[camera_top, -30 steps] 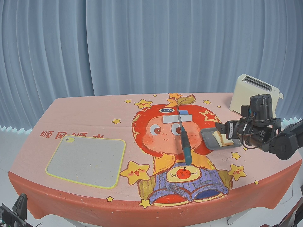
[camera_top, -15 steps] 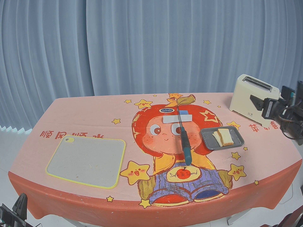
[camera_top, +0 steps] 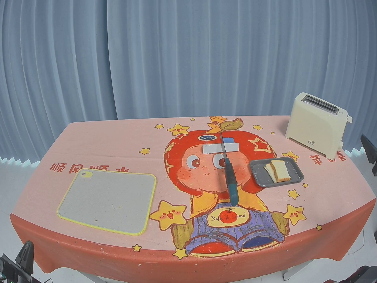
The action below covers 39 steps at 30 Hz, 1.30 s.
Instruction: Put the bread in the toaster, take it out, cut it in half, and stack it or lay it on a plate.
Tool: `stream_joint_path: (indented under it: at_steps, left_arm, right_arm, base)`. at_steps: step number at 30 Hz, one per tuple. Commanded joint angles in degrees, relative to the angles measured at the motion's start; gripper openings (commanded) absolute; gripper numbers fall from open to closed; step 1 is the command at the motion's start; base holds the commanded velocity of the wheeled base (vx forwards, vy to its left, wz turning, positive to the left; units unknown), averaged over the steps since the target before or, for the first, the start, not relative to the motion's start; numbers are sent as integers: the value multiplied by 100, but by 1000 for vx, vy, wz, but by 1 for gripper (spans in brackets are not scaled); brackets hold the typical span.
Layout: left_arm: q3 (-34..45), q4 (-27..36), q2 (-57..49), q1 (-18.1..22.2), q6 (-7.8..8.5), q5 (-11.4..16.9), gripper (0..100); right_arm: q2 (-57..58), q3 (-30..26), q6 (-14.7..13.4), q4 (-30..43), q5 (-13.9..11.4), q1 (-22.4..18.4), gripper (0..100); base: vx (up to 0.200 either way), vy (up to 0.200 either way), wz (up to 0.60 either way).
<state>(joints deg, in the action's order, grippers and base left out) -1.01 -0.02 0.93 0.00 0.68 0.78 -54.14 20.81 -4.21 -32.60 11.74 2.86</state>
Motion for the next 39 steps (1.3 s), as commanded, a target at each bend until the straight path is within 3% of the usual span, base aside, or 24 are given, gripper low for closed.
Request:
stream_joint_path:
  at_steps: [1, 3, 9, 11, 12, 15, 18, 19, 21, 22, 24, 29, 39]
  left_arm:
    - [101, -6, -93, 0, 2, 1, 0]
    - [101, 2, -93, 0, 2, 1, 0]
    - [101, 2, -93, 0, 2, 1, 0]
    - [101, 2, -93, 0, 2, 1, 0]
    - [101, -6, -93, 0, 2, 1, 0]
    - [101, -6, -93, -9, 2, 1, 0]
    - [101, -6, -93, 0, 2, 1, 0]
    - [101, -6, -93, 0, 2, 1, 0]
    - [101, 2, -93, 0, 2, 1, 0]
    - [101, -6, -93, 0, 2, 1, 0]
    - [101, 2, -93, 0, 2, 1, 0]
    - [101, 2, -93, -9, 2, 1, 0]
    - [101, -6, -93, 0, 2, 1, 0]
  right_arm:
    - [1213, -859, 69, 17, -330, -243, 100]
    - [1301, -965, 69, 17, -365, -260, 100]
    - [2408, -1738, 60, 43, -1068, -383, 100]
    - [2408, -1738, 60, 43, -1068, -383, 100]
    - [2812, -1975, 69, 43, -1306, -533, 100]
    - [3146, -2081, 69, 201, -1438, -577, 100]
    - [3507, -2046, 113, 746, -1464, -568, 100]
    - [3999, -2072, 262, 1405, -1499, -524, 100]
    - [4412, -2081, 412, 2012, -1552, -489, 100]
    - [4860, -2081, 517, 2724, -1587, -489, 100]
    - [5414, -1949, 561, 3734, -1499, -286, 100]
    - [5414, -2081, 482, 3269, -1429, -269, 100]
    - [5414, -2081, 535, 3225, -1464, -278, 100]
  base:
    - [0, 0, 0]
    - [0, 0, 0]
    - [0, 0, 0]
    - [0, 0, 0]
    - [0, 0, 0]
    - [0, 0, 0]
    - [0, 0, 0]
    - [0, 0, 0]
    - [0, 0, 0]
    - [0, 0, 0]
    - [0, 0, 0]
    - [0, 0, 0]
    - [0, 0, 0]
